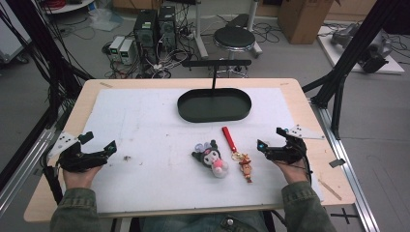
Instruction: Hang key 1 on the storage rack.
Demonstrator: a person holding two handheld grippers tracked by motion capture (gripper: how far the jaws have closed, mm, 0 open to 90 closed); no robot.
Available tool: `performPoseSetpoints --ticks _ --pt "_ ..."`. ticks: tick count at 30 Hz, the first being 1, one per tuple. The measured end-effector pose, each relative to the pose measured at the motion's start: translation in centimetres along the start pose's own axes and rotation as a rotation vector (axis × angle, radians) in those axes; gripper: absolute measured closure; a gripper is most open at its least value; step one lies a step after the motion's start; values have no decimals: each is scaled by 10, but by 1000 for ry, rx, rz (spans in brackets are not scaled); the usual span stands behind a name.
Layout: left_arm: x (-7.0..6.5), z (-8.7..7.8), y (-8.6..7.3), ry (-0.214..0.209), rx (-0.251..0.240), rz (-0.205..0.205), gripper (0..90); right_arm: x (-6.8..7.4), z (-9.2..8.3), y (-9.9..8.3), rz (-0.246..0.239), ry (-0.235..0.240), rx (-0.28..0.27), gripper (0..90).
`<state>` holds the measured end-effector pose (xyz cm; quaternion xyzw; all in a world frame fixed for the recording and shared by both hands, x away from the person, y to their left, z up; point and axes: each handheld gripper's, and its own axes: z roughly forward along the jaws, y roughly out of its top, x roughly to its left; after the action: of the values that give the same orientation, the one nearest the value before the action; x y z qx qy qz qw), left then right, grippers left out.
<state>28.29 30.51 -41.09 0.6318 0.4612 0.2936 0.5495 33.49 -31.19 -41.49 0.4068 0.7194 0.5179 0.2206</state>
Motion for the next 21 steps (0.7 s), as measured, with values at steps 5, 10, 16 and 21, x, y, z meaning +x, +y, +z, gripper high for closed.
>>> performPoseSetpoints --ticks 5,10,16,21 --pt "0 0 0 7 4 2 18 1 1 0 3 3 3 4" --pt "0 0 0 7 5 7 18 -1 1 -1 7 -4 12 4" --pt "1 0 0 11 4 9 17 -2 0 -1 19 -8 11 4" --pt "1 0 0 12 5 7 18 -3 -1 -1 24 -12 13 4"
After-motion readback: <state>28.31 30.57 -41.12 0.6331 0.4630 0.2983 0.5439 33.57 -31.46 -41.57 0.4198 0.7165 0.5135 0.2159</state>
